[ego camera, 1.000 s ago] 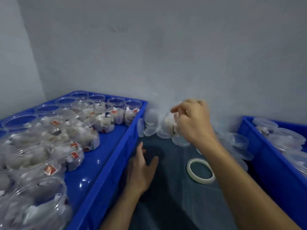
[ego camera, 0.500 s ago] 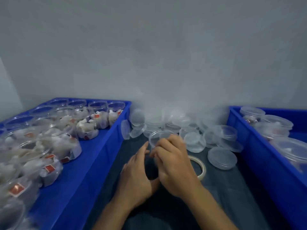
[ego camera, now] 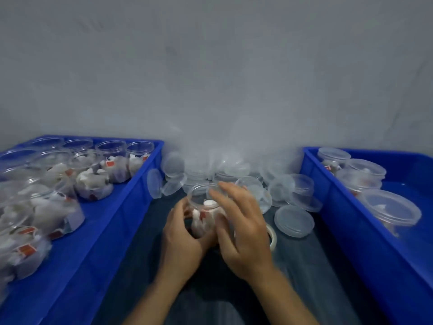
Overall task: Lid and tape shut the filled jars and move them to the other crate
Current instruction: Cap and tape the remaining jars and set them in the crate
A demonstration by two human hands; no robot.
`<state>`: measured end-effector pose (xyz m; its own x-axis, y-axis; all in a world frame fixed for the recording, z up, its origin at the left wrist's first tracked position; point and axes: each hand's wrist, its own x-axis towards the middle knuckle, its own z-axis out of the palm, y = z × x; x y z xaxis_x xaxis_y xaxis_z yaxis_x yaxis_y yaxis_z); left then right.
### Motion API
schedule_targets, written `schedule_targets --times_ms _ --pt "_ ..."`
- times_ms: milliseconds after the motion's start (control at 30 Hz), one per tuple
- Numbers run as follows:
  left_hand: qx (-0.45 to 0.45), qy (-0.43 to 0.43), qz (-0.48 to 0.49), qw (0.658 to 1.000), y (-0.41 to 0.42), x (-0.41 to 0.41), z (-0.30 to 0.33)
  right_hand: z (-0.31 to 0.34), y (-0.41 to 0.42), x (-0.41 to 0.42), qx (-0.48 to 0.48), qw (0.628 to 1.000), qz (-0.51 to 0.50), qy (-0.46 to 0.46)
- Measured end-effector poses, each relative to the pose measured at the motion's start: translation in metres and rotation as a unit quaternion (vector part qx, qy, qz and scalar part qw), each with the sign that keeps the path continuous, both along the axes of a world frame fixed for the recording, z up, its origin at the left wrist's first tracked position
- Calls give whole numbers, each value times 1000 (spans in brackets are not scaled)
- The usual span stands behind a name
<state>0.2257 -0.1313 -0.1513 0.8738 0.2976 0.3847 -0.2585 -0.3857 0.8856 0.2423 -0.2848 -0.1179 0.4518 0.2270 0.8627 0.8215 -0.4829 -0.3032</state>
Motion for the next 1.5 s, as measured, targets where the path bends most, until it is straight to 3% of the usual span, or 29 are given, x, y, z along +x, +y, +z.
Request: schedule_targets --times_ms 133,267,433,533,733,900,1100,1233,1500 --pt "12 -7 6 1000 -1 -2 0 -1 -19 24 101 970 -165 147" --pt "11 -5 5 1000 -2 -2 0 6 -35 57 -23 902 -285 322" --pt "12 -13 5 1000 -3 -3 1 8 -35 79 -172 847 -365 346" --pt "18 -11 3 1000 -3 -2 0 6 -32 84 -198 835 -382 343" --pt "24 -13 -2 1000 -4 -1 0 7 -32 82 -143 861 -361 329" --pt "24 -9 -5 1000 -4 -2 -1 46 -35 76 6 900 -205 385" --pt "26 4 -8 1000 -4 -3 1 91 -37 62 94 917 -60 384" --pt "27 -8 -6 1000 -6 -4 0 100 -28 52 75 936 -30 343" --pt "8 -26 20 999 -3 -6 3 88 -19 50 -75 926 21 370"
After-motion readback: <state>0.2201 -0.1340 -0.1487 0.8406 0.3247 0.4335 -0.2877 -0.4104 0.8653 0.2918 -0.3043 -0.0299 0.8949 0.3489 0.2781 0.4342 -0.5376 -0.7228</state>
